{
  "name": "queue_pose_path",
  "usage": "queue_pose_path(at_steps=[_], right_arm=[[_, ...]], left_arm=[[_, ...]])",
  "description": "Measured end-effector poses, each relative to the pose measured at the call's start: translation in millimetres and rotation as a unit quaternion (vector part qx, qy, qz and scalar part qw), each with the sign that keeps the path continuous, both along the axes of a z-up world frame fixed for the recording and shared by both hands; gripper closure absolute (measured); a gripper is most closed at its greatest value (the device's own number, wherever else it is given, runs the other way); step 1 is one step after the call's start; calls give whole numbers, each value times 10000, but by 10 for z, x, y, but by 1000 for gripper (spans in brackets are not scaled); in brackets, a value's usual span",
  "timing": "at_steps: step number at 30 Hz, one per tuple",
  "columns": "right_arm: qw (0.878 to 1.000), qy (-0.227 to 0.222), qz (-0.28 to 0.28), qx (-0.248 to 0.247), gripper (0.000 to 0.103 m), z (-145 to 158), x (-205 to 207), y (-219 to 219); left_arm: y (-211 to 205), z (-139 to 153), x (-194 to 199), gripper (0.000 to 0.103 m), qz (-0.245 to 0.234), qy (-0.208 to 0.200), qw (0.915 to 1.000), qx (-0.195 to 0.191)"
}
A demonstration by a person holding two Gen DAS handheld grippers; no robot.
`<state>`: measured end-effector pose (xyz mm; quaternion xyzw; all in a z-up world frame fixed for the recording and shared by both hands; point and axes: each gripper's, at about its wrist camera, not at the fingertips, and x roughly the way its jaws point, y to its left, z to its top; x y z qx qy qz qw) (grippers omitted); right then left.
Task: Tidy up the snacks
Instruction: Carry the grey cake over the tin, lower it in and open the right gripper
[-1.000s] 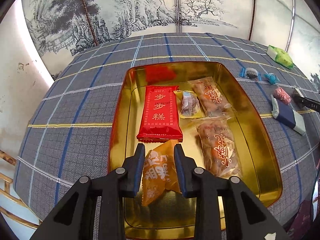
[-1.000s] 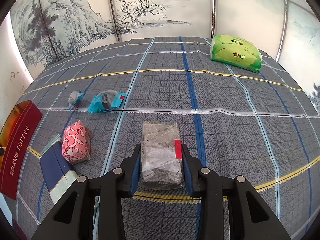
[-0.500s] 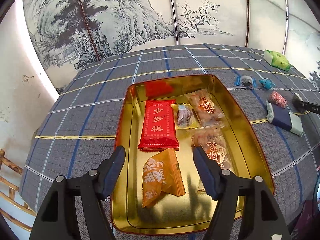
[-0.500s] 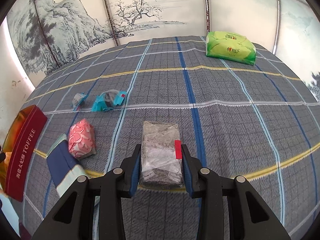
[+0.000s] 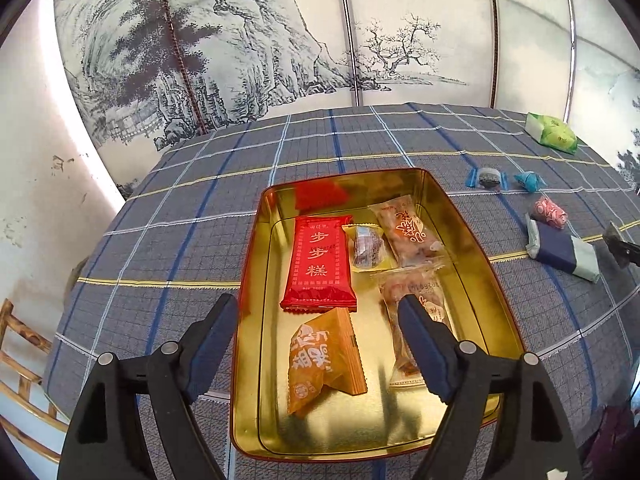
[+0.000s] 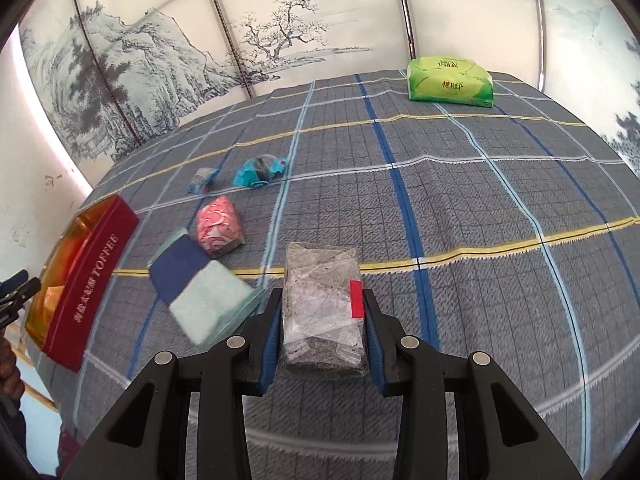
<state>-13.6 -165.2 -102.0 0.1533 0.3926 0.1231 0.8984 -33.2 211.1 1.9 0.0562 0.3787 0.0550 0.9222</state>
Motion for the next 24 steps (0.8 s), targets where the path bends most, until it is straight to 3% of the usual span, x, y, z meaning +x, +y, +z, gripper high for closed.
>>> queue_pose_path(at_steps=[7,12,17,24], right_arm=[[9990,-255,342,123,65,342,-145,300],[9945,-426,918,285,65,563,-122,772],[9822,-579,1724,467,65,802,-60,1410],[9628,-549,2599,487,65,897,80,2249]], left_arm=[[62,47,-43,23,84,-49,9995,-305],[161,93,-106,18,352,-158,9991,-193],[298,115,-183,16,484,-190,9981,-339],[366,97,-260,16,511,-78,9985,-179]])
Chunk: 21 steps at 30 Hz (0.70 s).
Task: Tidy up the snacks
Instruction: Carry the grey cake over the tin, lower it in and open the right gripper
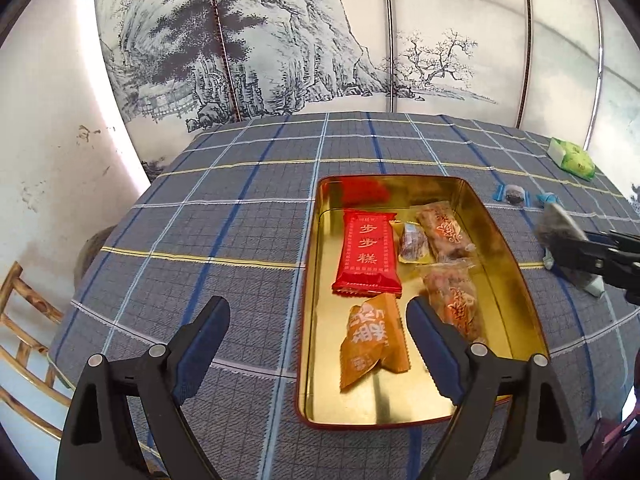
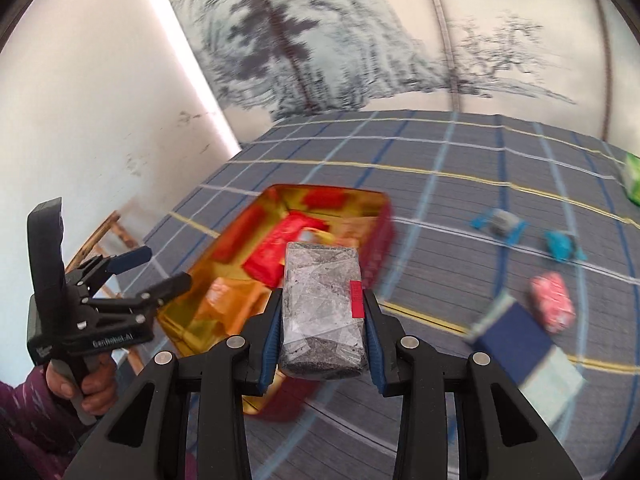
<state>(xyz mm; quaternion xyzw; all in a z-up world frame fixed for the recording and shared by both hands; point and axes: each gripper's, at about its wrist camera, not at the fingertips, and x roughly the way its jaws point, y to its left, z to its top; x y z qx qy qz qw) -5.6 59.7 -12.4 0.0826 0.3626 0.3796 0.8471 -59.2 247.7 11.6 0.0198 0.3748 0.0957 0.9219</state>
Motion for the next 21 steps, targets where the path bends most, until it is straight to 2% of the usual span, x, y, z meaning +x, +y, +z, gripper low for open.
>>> queue_pose_path(at_steps=[8,16,21], right_arm=[[9978,458,471,-97,65,-197,120,606],[9952,748,624,3,65,-243,221,901],[9936,875,698,-129,65,-303,256,1060]], left_arm=[[107,23,-85,14,14,-19,10000,85],[191,-10,-101,11,19,42,10000,-10],[223,-33,-99,10,20,68,9999,-85]])
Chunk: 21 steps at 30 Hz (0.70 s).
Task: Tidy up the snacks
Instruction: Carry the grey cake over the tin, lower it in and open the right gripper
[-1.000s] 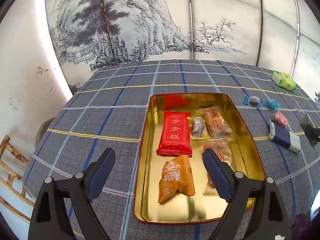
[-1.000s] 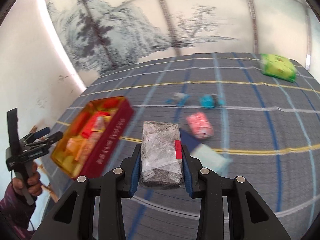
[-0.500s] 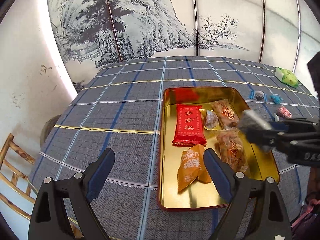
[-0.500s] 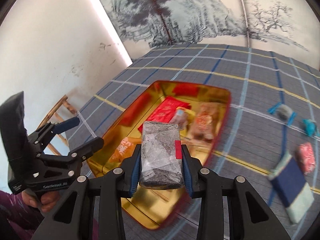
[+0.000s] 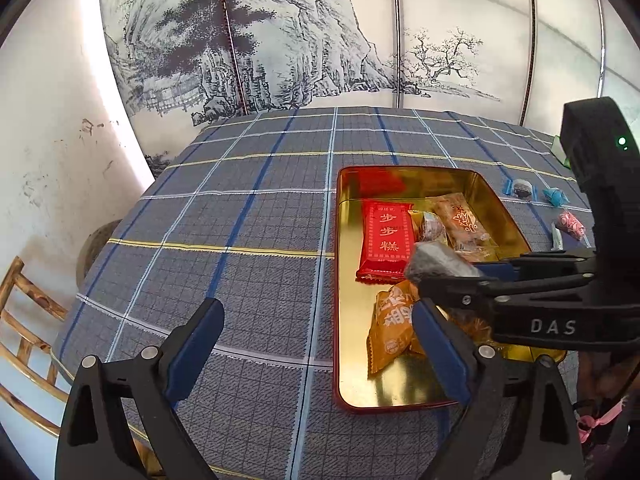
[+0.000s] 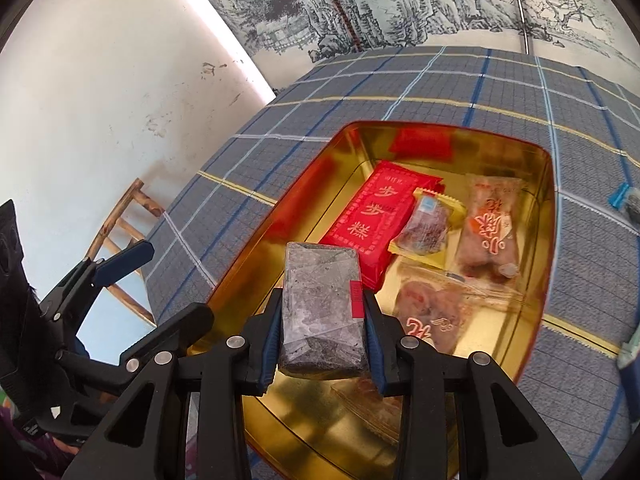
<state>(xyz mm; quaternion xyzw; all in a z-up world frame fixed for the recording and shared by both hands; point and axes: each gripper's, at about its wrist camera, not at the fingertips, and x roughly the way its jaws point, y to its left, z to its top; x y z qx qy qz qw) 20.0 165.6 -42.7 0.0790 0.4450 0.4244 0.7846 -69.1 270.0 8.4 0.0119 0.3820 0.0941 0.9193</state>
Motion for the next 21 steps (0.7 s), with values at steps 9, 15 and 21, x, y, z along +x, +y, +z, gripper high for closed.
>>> queue_pose_path(at_steps=[9,15,21], right_arm=[[9992,-33,-128,-384,65,-70,35,37],[9964,-299,-253,-750,65,-69,14,88],[9973,-290,-285,-605,64,-51,21,58]], left_arm=[[8,-28,10,9,-6,52,10000,-40],[11,-51,10,9,1,64,10000,-70],[19,-52,11,9,-1,74,9999,-78]])
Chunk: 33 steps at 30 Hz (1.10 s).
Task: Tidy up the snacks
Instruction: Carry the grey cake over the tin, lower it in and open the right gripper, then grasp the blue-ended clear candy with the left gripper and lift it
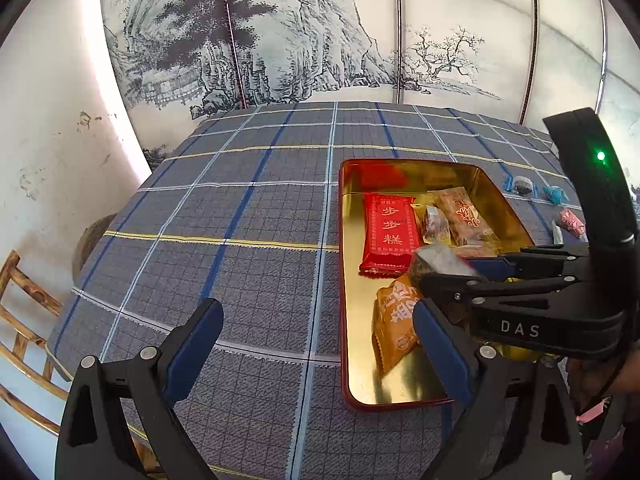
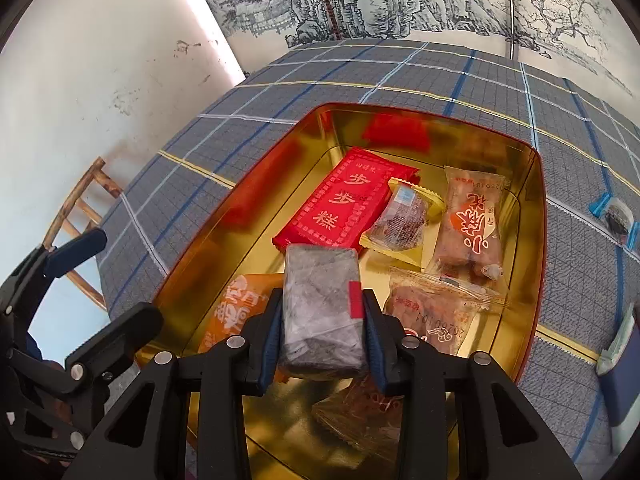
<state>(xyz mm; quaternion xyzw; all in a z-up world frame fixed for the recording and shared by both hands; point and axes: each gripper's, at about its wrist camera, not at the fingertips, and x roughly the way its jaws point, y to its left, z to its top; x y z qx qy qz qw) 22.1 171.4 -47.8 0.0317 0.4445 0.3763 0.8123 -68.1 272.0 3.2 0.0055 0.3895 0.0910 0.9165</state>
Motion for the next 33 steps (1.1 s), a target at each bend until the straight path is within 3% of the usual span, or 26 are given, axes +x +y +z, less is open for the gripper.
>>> queue_pose_path(at_steps=[3,9,16,24,27,33], right_arm=[[9999,-63,-51,134,63,53,-7,-38],[9973,-334,-104,641,42,235,-74,-177],[9960,-446,-200,747,41,209,-167,-353],[9921,-639,-500,961,41,122,-272,-837],[9893,-922,-751,841,38,139,-339,-1039],[9818,-998,-1346,889,35,59,-357,-1617]], left_arm=[[-10,-22,5,9,-8,26,10000,-9],[-17,-36,2,9,-9,57,10000,-7],[-32,-48,0,8,-28,87,10000,17],[-146,-44,4,7,-80,124,9998,126],[-203,-35,5,7,-108,135,9997,196],[-289,-11,21,6,-168,156,9993,297]])
